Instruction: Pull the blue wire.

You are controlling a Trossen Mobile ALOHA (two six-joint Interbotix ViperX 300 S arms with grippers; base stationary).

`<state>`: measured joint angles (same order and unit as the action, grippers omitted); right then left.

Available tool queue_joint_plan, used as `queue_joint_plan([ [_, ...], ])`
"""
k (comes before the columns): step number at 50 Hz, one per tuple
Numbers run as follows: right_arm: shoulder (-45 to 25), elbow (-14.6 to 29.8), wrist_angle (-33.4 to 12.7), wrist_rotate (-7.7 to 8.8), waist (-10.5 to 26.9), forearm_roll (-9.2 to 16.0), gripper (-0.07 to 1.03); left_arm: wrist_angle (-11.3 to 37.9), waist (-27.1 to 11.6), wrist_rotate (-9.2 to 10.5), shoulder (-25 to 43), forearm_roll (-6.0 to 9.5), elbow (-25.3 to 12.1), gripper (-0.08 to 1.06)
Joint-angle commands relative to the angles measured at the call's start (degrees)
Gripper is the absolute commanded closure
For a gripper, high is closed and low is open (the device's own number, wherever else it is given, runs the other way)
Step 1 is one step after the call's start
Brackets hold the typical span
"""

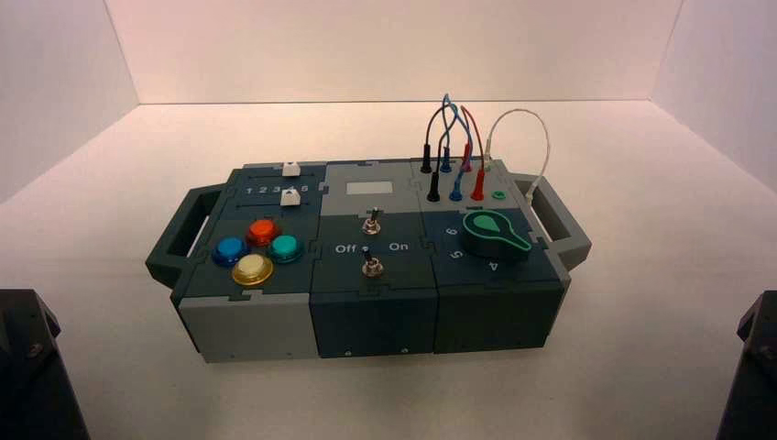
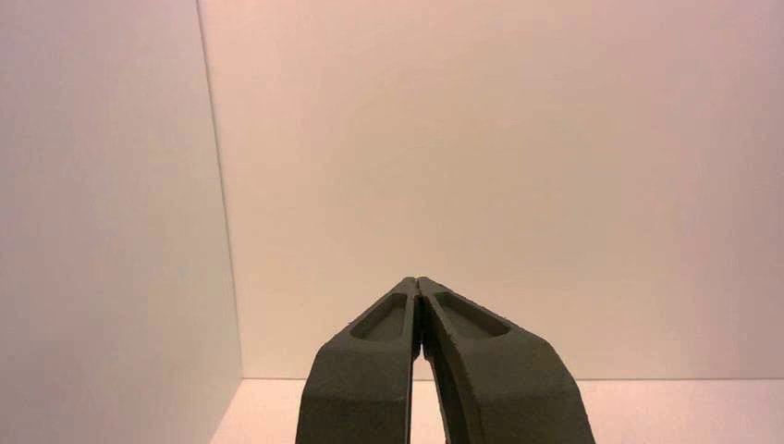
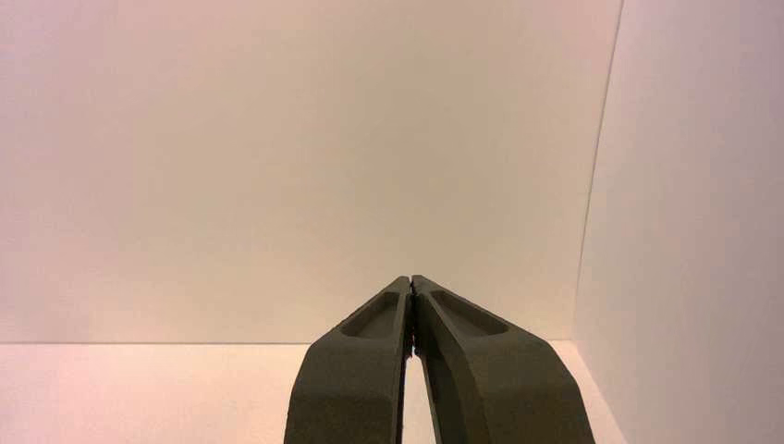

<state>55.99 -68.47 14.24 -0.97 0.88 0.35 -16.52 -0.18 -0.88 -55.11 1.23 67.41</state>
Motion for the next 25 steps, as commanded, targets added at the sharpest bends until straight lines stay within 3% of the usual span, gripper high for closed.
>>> queue_joint_plan([
  [1, -0.44, 1.58, 0.18, -0.09, 0.0, 0.09, 0.99, -0.26, 0.0, -0.18, 0.35, 0.0, -0.79, 1.0],
  [12, -0.62, 1.67, -0.7, -0.09, 0.0, 0.09, 0.99, 0.35, 0.0, -0.18, 0.35, 0.0, -0.97, 1.0],
  [22, -0.62, 3.08, -8.88, -0.88, 1.76, 0.18, 0.99, 5.71, -2.81, -0.18, 0.53, 0.09, -1.85, 1.0],
  [25, -0.7, 4.83, -15.03, -1.23, 4.57, 0.53, 0.99, 12.04, -8.26, -0.18, 1.58, 0.18, -3.16, 1.0],
])
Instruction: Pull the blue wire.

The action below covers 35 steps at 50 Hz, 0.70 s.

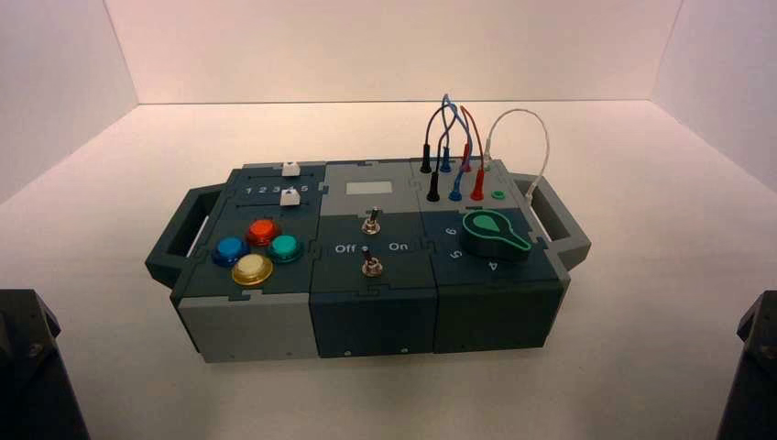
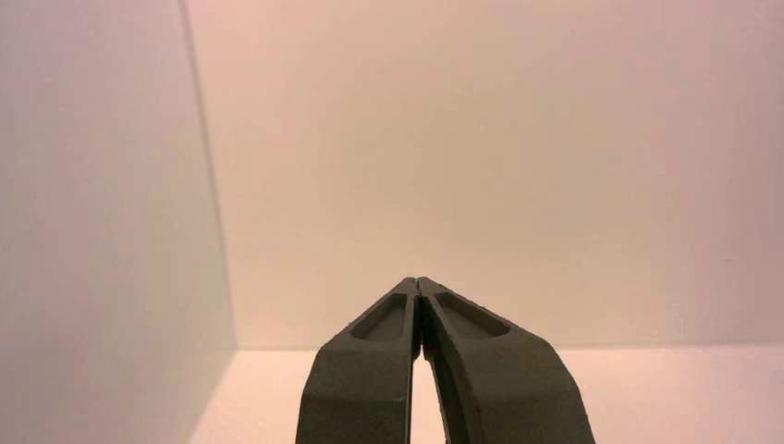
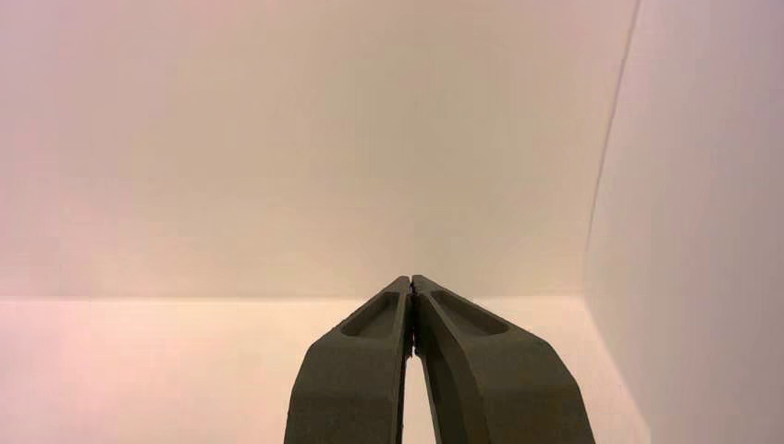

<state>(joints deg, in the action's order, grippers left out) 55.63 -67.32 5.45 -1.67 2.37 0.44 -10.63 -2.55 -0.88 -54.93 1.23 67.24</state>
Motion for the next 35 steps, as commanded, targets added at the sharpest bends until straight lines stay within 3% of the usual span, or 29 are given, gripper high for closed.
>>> queue_joint_plan([
  [1, -0.44, 3.96, -7.03, -0.53, 3.6, 0.44, 0.99, 7.03, -7.12, -0.18, 1.76, 0.09, -3.08, 1.0],
  [9, -1.32, 5.62, -13.27, -0.62, 7.12, 1.49, 0.99, 10.9, -14.24, -0.44, 4.39, 0.09, -3.87, 1.0],
  [20, -5.54, 8.35, -24.43, -0.7, 12.57, 5.45, 0.99, 14.59, -21.45, -0.35, 8.88, 0.18, -4.75, 1.0],
  [25, -9.05, 9.49, -30.06, -0.62, 16.17, 8.61, 0.99, 16.17, -24.7, -0.44, 11.43, 0.18, -5.36, 1.0],
  [35, -14.41, 10.11, -36.39, -0.53, 22.94, 13.97, 0.99, 17.84, -30.15, -0.35, 16.7, 0.18, -6.33, 1.0],
])
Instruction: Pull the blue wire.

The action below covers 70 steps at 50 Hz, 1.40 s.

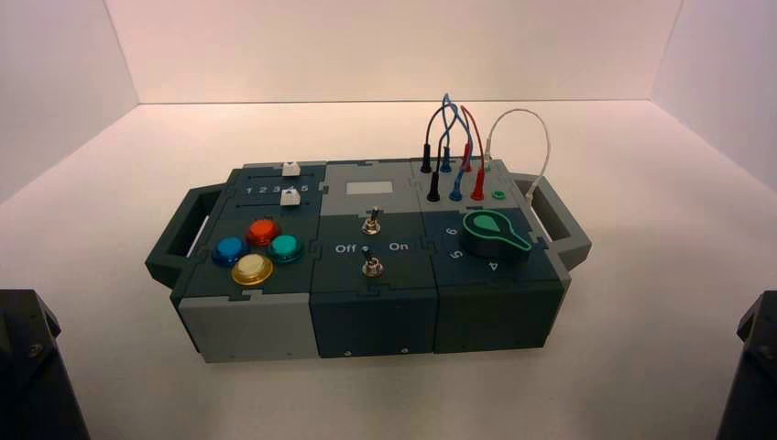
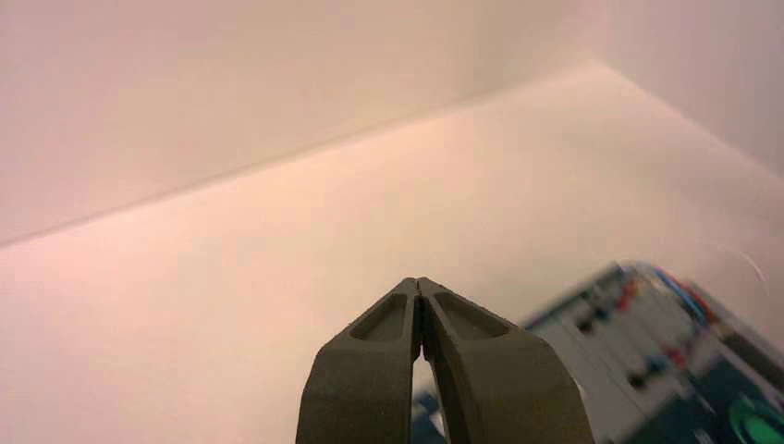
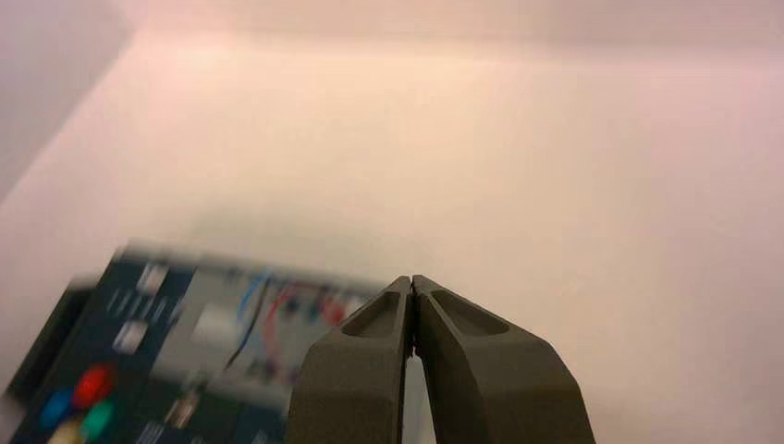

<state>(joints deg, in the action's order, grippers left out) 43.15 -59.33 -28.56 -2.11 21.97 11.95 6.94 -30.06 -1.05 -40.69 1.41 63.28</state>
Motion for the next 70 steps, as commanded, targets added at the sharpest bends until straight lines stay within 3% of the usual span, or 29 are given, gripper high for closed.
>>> queue_joint_plan([
  [1, -2.64, 2.2, -3.08, -0.09, 4.13, 3.08, 0.99, 0.35, -3.08, -0.26, 2.99, 0.0, -2.46, 1.0],
  [9, -7.03, 3.25, -7.29, 0.09, 9.49, 6.33, 0.94, 1.23, -5.89, -0.26, 6.68, 0.09, -3.6, 1.0],
  [15, -10.63, 3.6, -9.32, 0.18, 11.69, 8.7, 0.67, 1.41, -6.94, -0.18, 9.05, 0.09, -4.39, 1.0],
  [18, -12.3, 3.69, -9.76, 0.35, 12.39, 9.93, 0.6, 1.41, -7.03, -0.26, 9.67, 0.09, -4.75, 1.0],
  [38, -20.83, 4.66, -8.88, 1.23, 15.38, 14.06, 0.6, 1.41, -7.29, -0.09, 10.81, 0.62, -5.19, 1.0],
  [70, -32.17, 7.03, -0.7, 1.23, 15.82, 13.54, 0.6, 1.41, -7.56, 0.0, 10.37, 0.62, -5.19, 1.0],
])
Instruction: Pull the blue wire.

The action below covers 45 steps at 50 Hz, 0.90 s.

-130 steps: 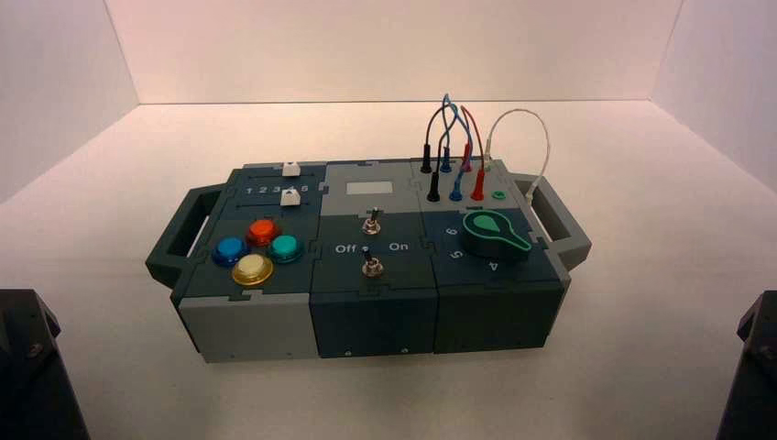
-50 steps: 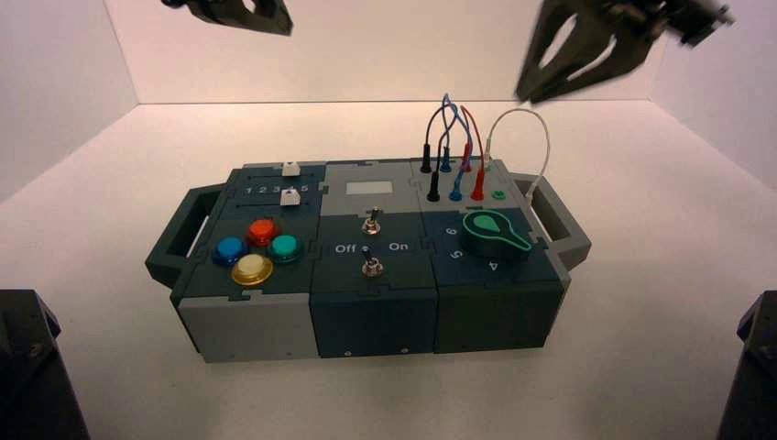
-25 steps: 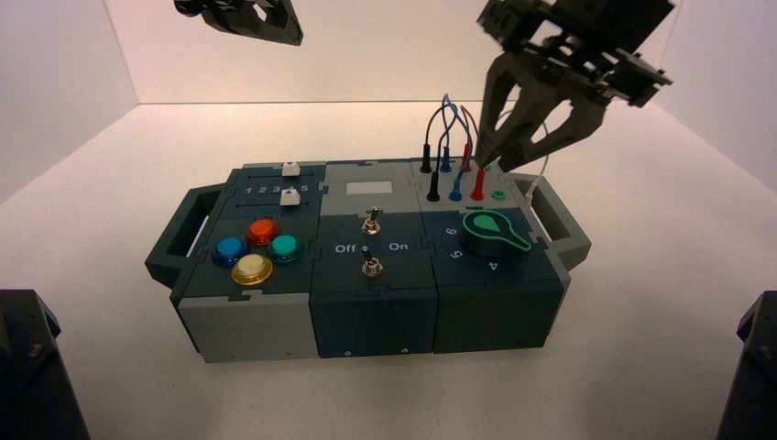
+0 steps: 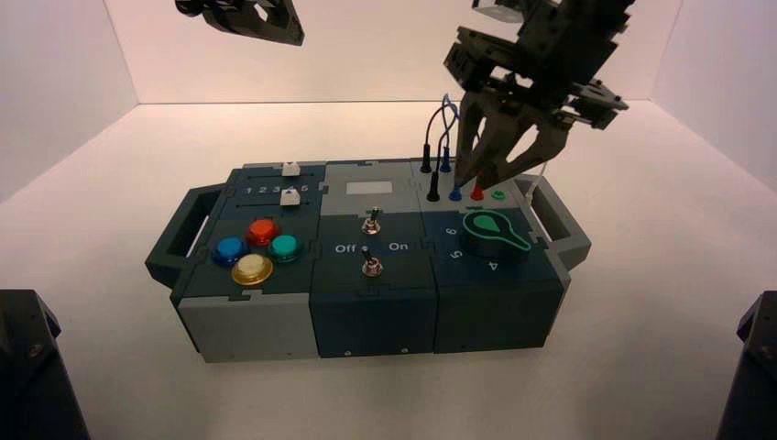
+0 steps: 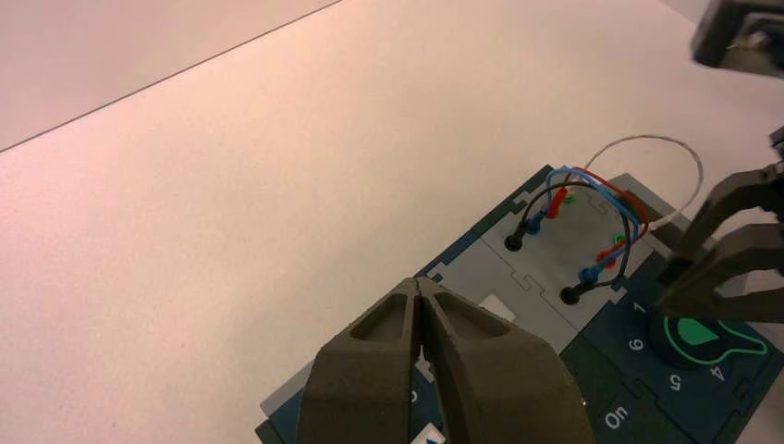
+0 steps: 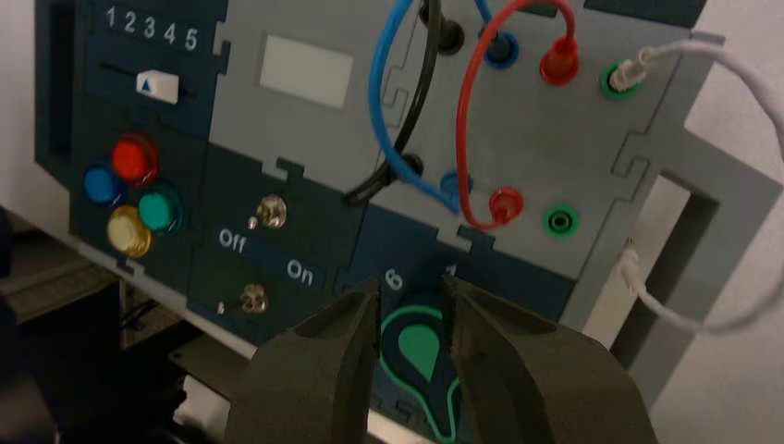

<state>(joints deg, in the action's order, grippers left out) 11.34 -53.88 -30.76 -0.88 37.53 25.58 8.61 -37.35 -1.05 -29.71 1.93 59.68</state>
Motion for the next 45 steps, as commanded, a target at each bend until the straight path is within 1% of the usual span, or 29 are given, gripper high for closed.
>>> queue_joint_plan([
  [1, -0.53, 1.58, 1.85, 0.0, 0.26, -0.18, 0.6, -0.26, -0.26, 0.0, -0.62, 0.09, -1.58, 1.0],
  [21, -2.99, 2.55, 5.19, 0.0, 0.09, -1.49, 0.6, -0.26, -0.26, 0.0, -0.7, 0.09, -1.58, 1.0],
  [34, -4.75, 4.13, 5.19, 0.0, -0.26, -3.52, 0.6, -0.26, -0.26, 0.0, -0.79, 0.09, -1.67, 1.0],
  [45, -5.71, 5.1, 5.45, -0.09, -0.7, -4.48, 0.6, -0.26, -0.26, -0.09, -1.14, 0.09, -1.58, 1.0],
])
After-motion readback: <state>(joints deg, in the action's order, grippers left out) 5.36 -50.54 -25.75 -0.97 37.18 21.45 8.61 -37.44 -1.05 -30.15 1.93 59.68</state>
